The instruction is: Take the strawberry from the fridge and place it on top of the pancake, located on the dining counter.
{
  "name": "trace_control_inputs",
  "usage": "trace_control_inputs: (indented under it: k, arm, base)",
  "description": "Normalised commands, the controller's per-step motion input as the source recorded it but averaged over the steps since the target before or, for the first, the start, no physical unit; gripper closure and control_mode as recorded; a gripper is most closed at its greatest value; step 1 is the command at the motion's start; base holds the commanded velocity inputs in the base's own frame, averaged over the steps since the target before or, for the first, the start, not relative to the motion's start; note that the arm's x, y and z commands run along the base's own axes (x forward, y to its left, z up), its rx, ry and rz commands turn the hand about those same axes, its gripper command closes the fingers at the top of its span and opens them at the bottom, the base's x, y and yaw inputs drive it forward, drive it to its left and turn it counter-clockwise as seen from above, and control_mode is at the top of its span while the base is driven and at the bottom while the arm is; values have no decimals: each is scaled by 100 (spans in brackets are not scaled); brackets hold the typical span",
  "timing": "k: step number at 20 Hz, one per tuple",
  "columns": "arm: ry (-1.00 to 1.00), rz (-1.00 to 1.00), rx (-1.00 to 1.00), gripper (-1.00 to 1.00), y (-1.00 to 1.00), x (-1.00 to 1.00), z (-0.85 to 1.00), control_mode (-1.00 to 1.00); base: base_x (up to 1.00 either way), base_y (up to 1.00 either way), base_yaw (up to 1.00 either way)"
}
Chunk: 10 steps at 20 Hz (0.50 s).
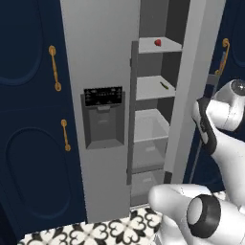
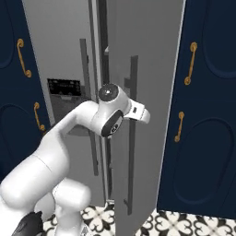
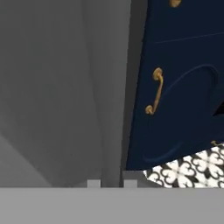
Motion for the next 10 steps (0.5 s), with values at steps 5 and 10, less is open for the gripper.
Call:
trace_control_inputs:
  k: [5, 10]
  arm:
    - [-35, 1, 7, 100, -98, -80, -20, -100]
    - [-8, 0, -11, 100, 1, -36, 17, -100]
  base:
    - [0, 0, 0]
    - [0, 0, 0]
